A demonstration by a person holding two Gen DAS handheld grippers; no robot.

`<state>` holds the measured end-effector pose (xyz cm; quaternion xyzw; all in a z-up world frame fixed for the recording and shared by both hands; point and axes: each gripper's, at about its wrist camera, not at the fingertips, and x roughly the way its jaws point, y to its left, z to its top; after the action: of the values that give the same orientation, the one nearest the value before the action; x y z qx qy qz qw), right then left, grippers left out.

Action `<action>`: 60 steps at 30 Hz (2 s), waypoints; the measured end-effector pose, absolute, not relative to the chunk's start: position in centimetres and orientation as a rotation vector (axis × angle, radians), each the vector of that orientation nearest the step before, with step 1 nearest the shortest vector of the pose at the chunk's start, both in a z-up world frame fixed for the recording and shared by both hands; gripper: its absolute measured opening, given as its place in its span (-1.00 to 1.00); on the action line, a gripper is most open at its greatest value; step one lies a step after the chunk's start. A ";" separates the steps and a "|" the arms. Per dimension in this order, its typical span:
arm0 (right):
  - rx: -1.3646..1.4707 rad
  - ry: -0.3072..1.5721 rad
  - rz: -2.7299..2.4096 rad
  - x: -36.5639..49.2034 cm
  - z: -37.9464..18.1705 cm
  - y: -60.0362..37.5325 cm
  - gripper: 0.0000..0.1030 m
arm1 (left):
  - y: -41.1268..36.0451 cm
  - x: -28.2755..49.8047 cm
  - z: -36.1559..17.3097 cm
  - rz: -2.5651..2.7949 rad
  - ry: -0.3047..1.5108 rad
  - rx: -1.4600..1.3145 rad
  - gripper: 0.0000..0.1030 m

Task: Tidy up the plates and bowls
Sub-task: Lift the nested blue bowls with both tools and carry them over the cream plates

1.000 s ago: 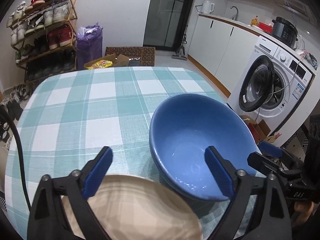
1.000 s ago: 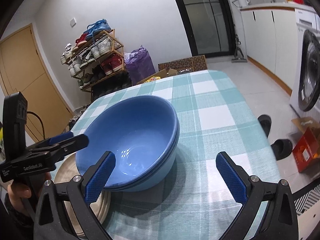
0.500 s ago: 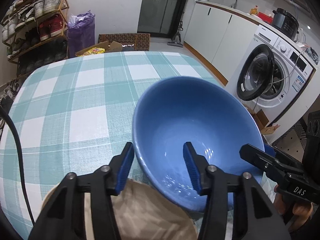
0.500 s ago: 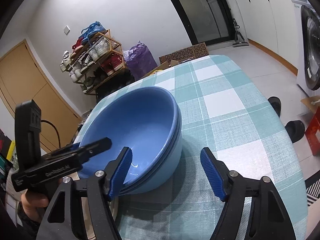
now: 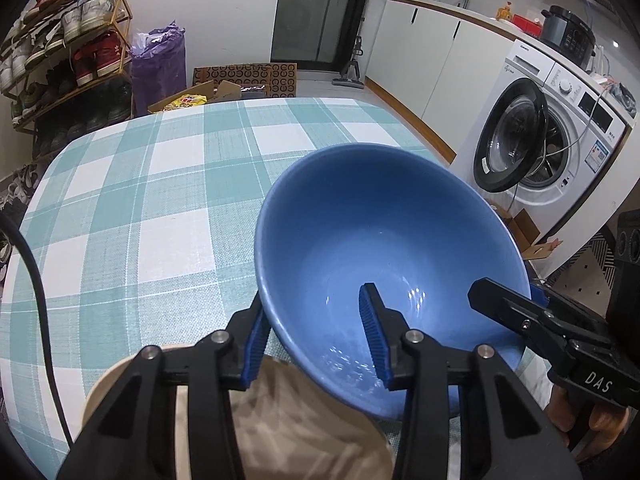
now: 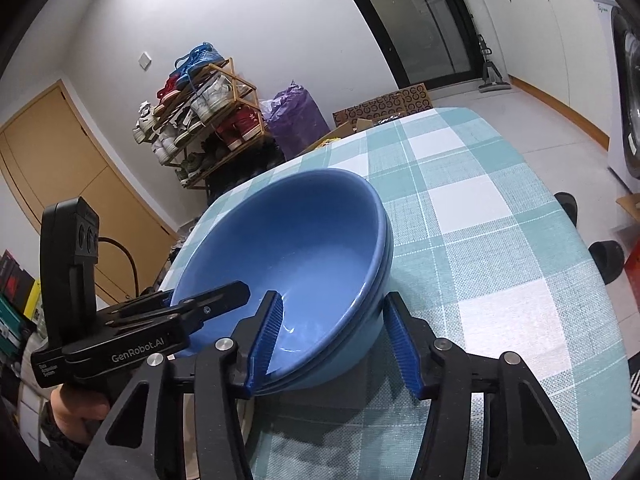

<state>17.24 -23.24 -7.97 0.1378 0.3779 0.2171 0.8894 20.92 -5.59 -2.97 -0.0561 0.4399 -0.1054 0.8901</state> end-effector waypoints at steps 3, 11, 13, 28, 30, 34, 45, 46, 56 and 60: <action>0.272 0.776 0.447 17.0 -7.7 -23.0 0.05 | -5.6 20.9 -2.9 -0.209 0.914 -0.113 -0.19; 0.262 0.757 0.457 16.5 -7.3 -23.1 0.05 | -5.6 20.6 -2.2 -0.201 0.886 -0.092 -0.20; 0.262 0.751 0.457 16.4 -7.1 -23.2 0.05 | -5.7 20.6 -2.1 -0.203 0.883 -0.093 -0.20; 0.262 0.704 0.465 15.2 -5.4 -23.6 0.05 | -5.9 19.8 -0.4 -0.192 0.844 -0.072 -0.20; 0.260 0.696 0.468 15.0 -5.1 -23.5 0.05 | -5.8 19.6 -0.2 -0.192 0.838 -0.075 -0.20; 0.257 0.678 0.475 14.5 -4.5 -23.5 0.05 | -5.7 19.0 0.6 -0.187 0.822 -0.070 -0.20; 0.231 0.635 0.513 12.7 -2.4 -22.3 0.05 | -4.5 16.9 2.5 -0.153 0.776 -0.075 -0.20; 0.228 0.633 0.517 12.6 -2.2 -22.1 0.05 | -4.3 16.5 2.7 -0.147 0.770 -0.078 -0.20; 0.204 0.629 0.584 10.6 -1.2 -19.5 0.05 | -1.8 13.7 3.6 -0.094 0.739 -0.097 -0.20; 0.188 0.636 0.611 10.1 -1.2 -18.1 0.05 | -0.5 12.5 3.6 -0.068 0.736 -0.109 -0.20</action>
<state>10.08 -18.14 -1.19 0.0907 0.3076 0.2953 0.9000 12.52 -0.53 3.57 -0.0530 0.3597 -0.0331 0.9310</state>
